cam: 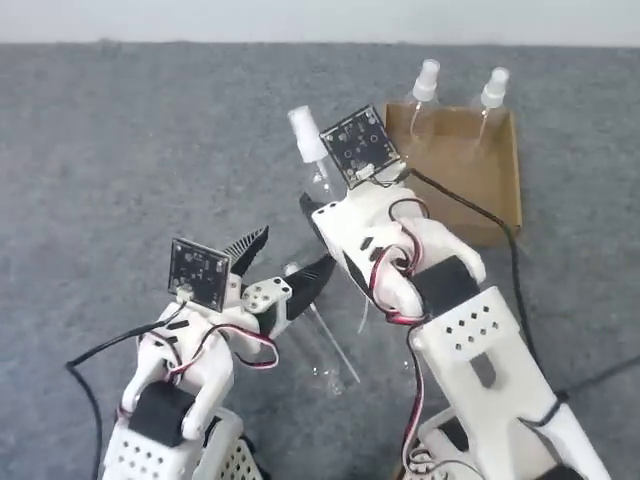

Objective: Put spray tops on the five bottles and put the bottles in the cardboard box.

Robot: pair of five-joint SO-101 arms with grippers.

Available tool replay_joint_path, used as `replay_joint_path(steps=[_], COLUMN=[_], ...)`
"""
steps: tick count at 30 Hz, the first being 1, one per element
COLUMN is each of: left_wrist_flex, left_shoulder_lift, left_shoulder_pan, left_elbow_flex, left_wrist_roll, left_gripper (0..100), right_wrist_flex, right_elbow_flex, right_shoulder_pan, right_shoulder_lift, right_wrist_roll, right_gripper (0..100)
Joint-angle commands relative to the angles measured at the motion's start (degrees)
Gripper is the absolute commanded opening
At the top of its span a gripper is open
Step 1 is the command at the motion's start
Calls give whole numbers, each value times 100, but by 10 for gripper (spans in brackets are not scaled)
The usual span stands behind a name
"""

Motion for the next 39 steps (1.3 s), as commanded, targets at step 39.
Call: replay_joint_path(steps=[39], left_wrist_flex=[-193], left_shoulder_lift=[-105], left_shoulder_pan=[0], left_elbow_flex=[31], left_wrist_roll=[-35], left_gripper=[319], right_wrist_flex=[1982], right_elbow_flex=[-1451], right_shoulder_pan=[919], right_shoulder_lift=[-971], right_wrist_roll=[114], right_gripper=[6])
